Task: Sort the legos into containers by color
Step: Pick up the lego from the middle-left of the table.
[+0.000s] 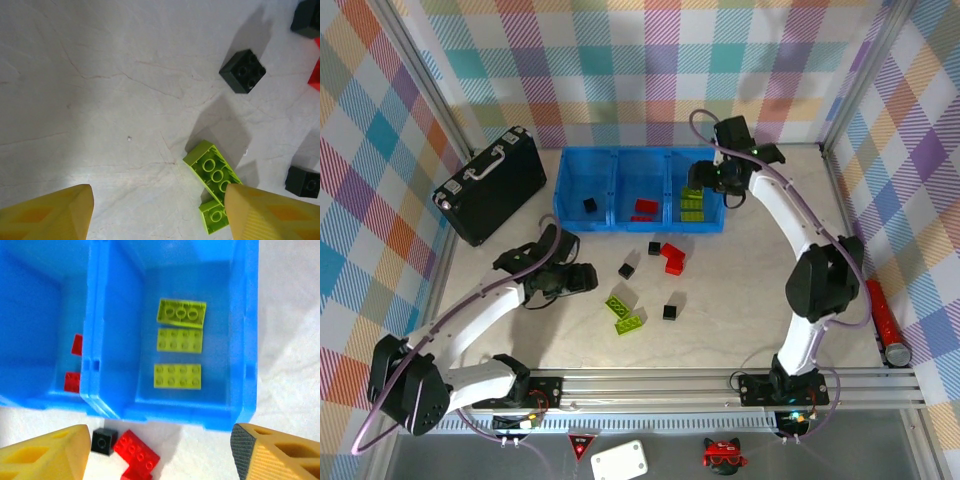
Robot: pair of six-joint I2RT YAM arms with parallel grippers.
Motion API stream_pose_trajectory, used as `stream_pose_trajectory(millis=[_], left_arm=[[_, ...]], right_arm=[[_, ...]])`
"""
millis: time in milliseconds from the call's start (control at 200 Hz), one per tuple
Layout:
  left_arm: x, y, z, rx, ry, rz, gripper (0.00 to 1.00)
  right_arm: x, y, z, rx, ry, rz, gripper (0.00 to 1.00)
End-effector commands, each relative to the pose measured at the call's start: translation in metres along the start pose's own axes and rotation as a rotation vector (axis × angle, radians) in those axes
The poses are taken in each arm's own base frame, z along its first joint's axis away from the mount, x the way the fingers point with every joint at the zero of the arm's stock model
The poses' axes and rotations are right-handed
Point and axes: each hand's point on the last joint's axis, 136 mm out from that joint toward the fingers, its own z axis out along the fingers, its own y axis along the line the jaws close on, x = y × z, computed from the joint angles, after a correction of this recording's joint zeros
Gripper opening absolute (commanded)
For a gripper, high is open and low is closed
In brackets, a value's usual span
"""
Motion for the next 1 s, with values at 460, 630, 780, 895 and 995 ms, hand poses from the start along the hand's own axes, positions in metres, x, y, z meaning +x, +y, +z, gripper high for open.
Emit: stream_pose_trajectory(millis=[460, 630, 780, 895, 995], left_arm=[[0.029, -0.053, 0.061, -0.054, 0.079, -0.018, 0.7], [0.042, -0.066, 0.076, -0.042, 0.107, -0.024, 0.7], [0.053, -0.076, 0.086, -0.051, 0.13, -0.003, 0.69], [0.057, -0.081, 0.093, -0.061, 0.141, 0.011, 0.66], [0.054, -0.087, 0.095, -0.062, 0.138, 0.029, 0.62]], right_arm=[[0.069, -0.016, -0.032, -0.013, 0.034, 0.044, 0.75], [0.074, -0.015, -0.035, -0.026, 0.041, 0.045, 0.75], [0.076, -0.015, -0.037, -0.028, 0.043, 0.043, 0.75], [0.078, -0.015, -0.039, -0.03, 0.042, 0.044, 0.75], [0.079, -0.017, -0.041, -0.026, 0.036, 0.042, 0.75]])
